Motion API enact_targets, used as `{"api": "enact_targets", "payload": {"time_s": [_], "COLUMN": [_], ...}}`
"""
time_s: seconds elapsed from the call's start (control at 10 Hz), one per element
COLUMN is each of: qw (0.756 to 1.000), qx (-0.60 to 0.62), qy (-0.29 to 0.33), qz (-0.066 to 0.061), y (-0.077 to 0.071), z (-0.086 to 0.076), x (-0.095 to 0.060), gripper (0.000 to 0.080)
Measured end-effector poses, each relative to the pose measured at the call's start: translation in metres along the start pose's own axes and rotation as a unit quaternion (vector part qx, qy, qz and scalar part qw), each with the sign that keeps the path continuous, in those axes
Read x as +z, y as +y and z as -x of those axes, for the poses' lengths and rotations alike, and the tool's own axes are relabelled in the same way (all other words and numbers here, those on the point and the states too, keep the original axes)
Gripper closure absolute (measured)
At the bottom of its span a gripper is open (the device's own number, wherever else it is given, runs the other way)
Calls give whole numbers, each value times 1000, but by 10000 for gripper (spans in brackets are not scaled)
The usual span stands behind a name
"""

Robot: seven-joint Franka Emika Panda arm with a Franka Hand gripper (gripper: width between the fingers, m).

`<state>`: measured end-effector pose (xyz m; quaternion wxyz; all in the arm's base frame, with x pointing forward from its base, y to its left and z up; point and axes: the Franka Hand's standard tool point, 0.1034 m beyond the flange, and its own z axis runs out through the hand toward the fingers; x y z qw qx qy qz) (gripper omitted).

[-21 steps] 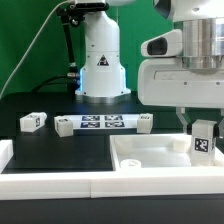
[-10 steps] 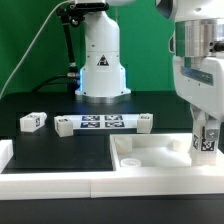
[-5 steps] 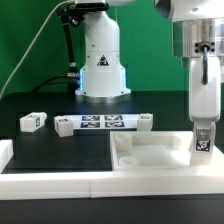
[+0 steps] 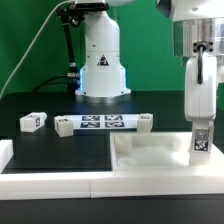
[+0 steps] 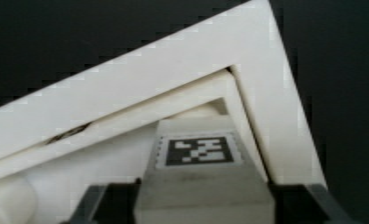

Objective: Assemble one leg

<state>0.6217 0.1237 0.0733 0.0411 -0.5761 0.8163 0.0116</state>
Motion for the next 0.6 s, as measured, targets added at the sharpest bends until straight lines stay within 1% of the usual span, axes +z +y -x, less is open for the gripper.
{"api": "enact_targets", "payload": {"time_s": [0.1, 0.2, 0.3, 0.4, 0.6], "qw": [1000, 1000, 1000, 1000, 1000], "qx": [0, 0, -1, -1, -1], "qy": [0, 0, 0, 0, 0], "qz": [0, 0, 0, 0, 0], "y": [0, 0, 0, 0, 0], "z": [0, 0, 0, 0, 0], "x": [0, 0, 0, 0, 0], "gripper": [260, 184, 184, 156, 151]}}
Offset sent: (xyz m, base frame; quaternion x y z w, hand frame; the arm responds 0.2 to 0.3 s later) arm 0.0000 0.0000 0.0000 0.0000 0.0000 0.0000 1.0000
